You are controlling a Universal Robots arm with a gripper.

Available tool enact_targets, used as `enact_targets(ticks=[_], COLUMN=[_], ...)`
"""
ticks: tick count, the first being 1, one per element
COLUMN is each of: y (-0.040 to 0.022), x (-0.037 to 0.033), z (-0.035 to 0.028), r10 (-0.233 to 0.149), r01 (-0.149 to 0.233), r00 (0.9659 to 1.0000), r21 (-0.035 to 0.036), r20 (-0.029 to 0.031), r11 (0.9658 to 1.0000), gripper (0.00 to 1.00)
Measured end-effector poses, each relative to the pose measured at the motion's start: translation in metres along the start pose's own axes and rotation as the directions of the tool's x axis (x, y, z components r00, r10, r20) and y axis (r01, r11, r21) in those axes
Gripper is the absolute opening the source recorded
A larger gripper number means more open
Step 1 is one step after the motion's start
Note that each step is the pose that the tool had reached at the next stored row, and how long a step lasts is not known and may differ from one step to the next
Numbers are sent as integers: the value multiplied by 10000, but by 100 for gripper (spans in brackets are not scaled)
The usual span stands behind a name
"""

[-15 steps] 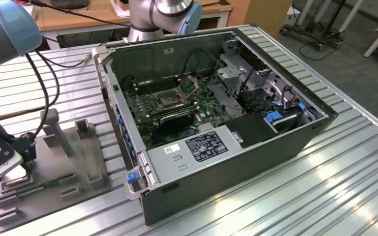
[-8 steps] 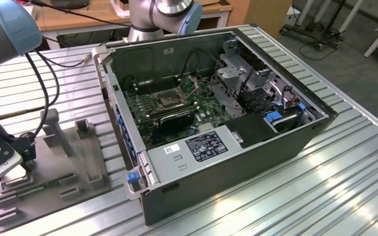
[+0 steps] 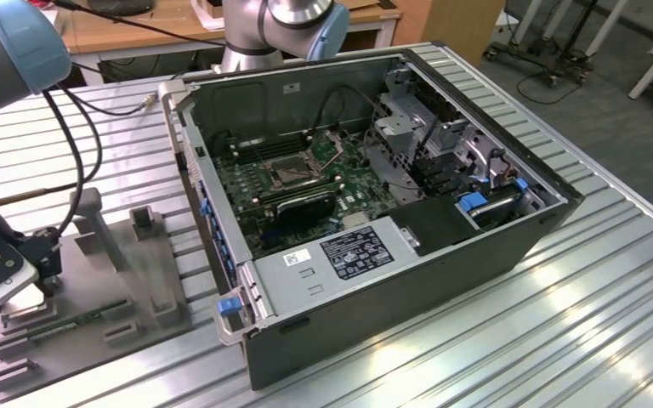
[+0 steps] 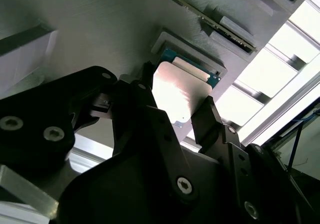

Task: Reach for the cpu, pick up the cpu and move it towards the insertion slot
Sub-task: 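Pick up the cpu and move it towards the insertion slot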

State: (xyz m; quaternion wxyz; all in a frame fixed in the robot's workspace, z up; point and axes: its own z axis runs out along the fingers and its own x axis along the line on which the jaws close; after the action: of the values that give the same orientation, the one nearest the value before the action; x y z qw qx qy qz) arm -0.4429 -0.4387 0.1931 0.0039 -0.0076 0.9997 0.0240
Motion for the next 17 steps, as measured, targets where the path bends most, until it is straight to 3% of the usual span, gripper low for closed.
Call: enact_targets(ticks=[17], y=[3], x=[0], z=[-53], r10=[0], r01=[0], r00=[10000], r21=[0], r20=[0], r11=[10000], gripper=[54])
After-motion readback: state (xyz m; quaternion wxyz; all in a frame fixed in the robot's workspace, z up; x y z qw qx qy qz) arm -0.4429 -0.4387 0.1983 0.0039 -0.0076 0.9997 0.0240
